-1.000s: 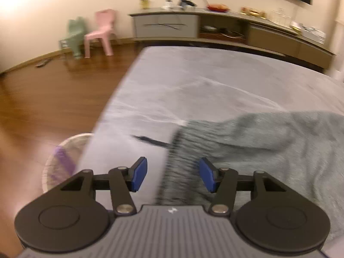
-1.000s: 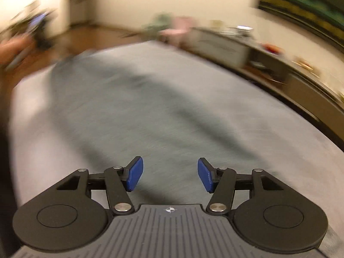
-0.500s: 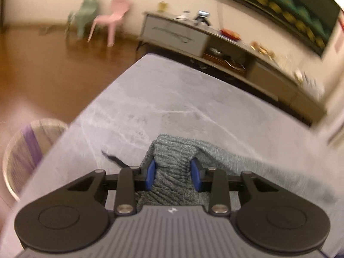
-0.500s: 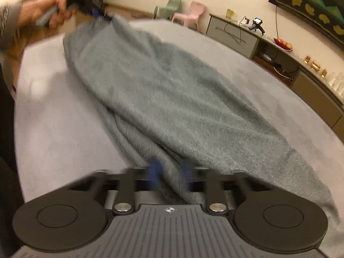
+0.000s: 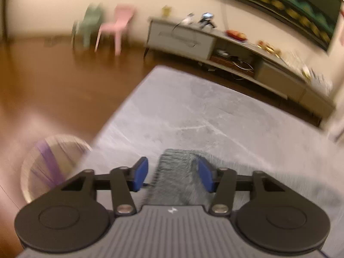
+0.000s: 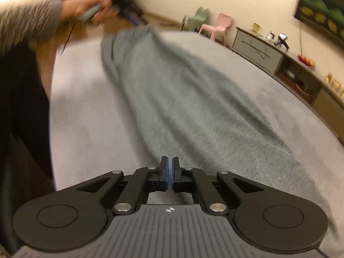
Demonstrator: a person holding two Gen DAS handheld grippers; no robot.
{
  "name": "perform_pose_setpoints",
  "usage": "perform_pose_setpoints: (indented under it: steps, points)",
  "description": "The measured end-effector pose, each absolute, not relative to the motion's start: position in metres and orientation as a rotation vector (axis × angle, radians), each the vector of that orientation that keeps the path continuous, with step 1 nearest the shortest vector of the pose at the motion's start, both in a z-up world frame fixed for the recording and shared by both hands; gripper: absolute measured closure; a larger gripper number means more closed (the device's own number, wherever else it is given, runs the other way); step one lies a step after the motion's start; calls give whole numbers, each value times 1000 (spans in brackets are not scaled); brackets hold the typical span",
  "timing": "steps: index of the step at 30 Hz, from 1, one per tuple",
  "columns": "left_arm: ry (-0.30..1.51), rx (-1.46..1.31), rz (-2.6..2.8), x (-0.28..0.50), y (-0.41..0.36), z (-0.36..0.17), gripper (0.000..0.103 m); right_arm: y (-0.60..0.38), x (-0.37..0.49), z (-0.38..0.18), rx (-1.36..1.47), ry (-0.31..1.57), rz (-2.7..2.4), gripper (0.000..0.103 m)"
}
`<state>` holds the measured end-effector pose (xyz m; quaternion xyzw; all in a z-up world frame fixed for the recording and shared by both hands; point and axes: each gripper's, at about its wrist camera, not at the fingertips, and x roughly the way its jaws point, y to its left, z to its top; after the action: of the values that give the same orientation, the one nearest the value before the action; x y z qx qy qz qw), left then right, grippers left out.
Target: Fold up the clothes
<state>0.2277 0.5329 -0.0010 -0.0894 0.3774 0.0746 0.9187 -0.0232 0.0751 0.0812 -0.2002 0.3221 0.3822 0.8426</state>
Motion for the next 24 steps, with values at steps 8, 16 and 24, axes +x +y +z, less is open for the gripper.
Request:
perform_pose_setpoints:
  steps: [8,16,24]
  points:
    - [939,4,39,196,512,-42,51,80,5,50,-431,741,620,79]
    - [915,-46,136,190,529,-33,54,61,-8,49,-483,864,679,80]
    - [930,146,-53,218,448,-56,52,8,16,65,-202,796,433,59]
